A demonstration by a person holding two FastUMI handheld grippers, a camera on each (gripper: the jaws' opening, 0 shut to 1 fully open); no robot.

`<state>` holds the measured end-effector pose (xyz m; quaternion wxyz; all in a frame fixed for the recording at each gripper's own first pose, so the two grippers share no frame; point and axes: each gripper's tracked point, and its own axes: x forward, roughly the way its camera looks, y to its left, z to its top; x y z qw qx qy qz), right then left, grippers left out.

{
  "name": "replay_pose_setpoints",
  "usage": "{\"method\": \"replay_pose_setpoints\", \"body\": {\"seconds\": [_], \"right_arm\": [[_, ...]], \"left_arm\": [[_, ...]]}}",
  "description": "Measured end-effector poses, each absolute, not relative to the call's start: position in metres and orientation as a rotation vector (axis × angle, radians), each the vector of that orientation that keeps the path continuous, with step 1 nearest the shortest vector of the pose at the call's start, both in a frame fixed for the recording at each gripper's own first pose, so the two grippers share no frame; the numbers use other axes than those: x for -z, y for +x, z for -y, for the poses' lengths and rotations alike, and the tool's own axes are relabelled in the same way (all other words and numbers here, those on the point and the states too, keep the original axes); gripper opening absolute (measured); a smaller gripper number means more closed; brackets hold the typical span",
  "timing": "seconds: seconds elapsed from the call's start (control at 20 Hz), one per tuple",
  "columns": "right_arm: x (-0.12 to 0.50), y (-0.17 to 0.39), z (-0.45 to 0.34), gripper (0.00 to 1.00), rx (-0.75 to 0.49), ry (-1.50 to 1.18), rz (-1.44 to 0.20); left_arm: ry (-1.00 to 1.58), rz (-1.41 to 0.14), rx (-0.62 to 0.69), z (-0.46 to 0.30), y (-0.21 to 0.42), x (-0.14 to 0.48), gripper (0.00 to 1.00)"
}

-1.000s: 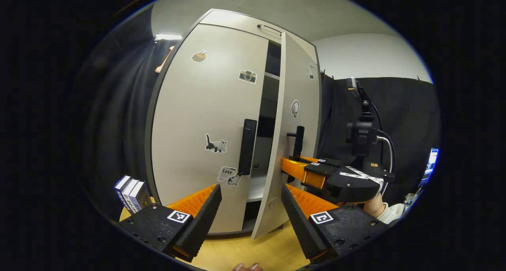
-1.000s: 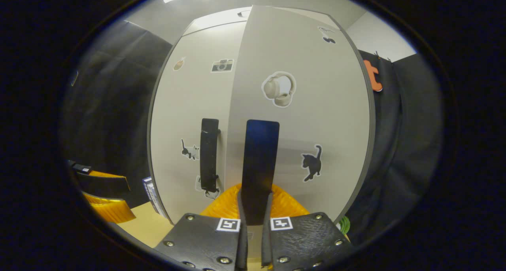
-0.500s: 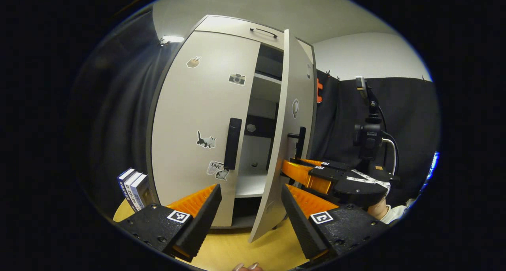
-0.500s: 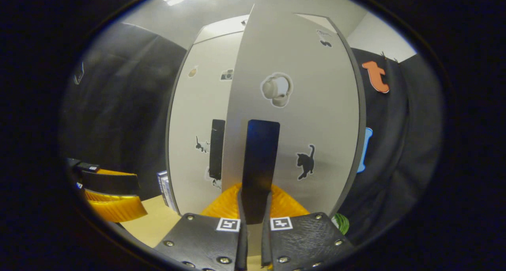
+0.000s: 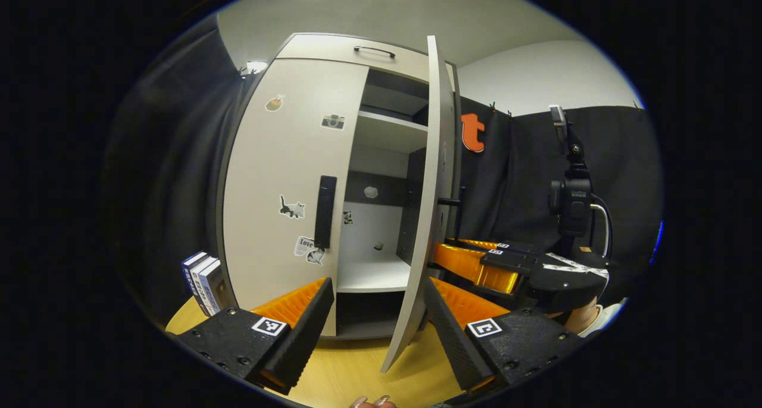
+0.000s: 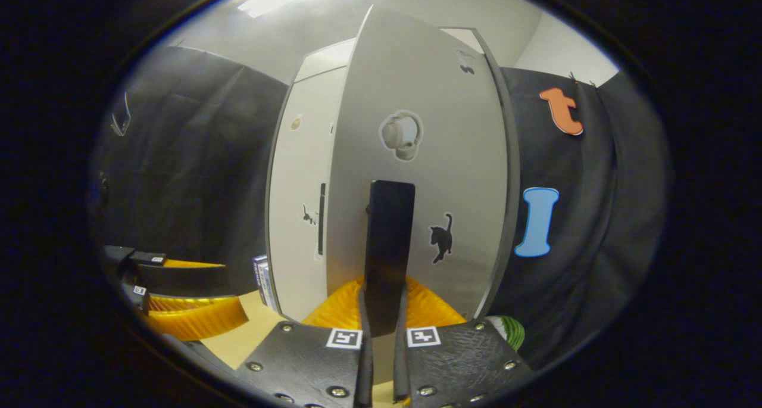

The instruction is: Open the right door of the double-door shoe cabinet with the right hand, and open the left door with the left hand.

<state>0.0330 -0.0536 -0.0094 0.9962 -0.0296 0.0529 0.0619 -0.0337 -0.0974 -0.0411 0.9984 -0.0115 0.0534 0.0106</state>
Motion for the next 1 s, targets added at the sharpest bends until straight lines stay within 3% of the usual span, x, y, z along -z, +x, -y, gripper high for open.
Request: {"method": "replay_pose_setpoints", "body": {"seconds": [0.55, 1.0], "right_arm": [[0.002, -0.002, 0.103, 0.13, -0.055, -0.076, -0.108], [-0.003, -0.022, 0.169, 0.11, 0.158, -0.157, -0.089]], "left_arm": [[-0.027, -0.105, -0.021, 0.130, -0.040, 0.043, 0.95], [-0.003, -0.125, 0.033, 0.156, -0.034, 0.050, 0.95]]}}
